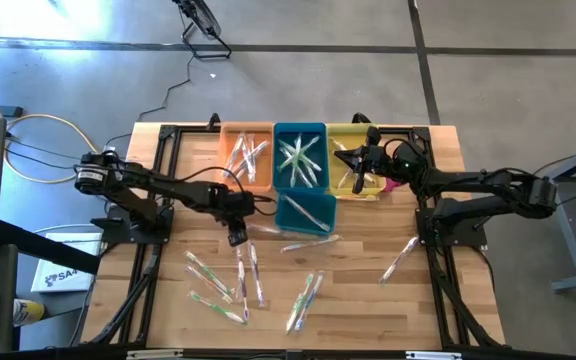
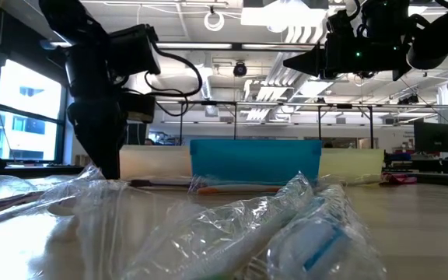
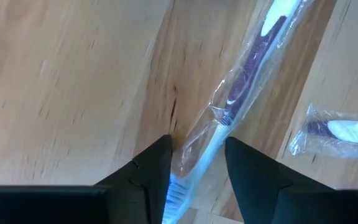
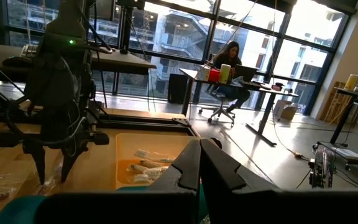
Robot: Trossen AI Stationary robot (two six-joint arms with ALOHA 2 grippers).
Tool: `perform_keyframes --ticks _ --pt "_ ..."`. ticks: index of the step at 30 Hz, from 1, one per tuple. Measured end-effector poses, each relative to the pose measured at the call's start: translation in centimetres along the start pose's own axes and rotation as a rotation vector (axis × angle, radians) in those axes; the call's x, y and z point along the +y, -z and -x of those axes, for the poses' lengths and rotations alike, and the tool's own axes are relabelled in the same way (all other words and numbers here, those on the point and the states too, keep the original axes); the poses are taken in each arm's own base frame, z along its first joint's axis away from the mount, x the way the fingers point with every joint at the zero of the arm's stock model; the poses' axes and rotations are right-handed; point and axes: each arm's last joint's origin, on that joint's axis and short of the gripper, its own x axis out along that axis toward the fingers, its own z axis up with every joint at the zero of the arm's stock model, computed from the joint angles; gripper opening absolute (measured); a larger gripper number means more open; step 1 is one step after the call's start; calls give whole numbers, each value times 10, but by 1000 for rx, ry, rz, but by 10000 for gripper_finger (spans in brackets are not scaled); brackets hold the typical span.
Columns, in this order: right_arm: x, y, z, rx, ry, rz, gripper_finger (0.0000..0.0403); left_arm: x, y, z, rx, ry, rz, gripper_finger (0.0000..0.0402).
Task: Pick & Place Toothbrushes
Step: Put the violet toothbrush into the yellow bin
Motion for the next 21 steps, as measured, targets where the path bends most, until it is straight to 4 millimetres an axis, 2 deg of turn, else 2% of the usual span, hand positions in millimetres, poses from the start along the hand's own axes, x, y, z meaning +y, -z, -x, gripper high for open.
perform_keyframes --ticks 9,21 --pt "0 0 0 3 -1 -1 2 -3 8 0 77 -6 -13 103" --pt "0 0 0 3 -1 -3 2 -3 11 0 110 25 -6 99"
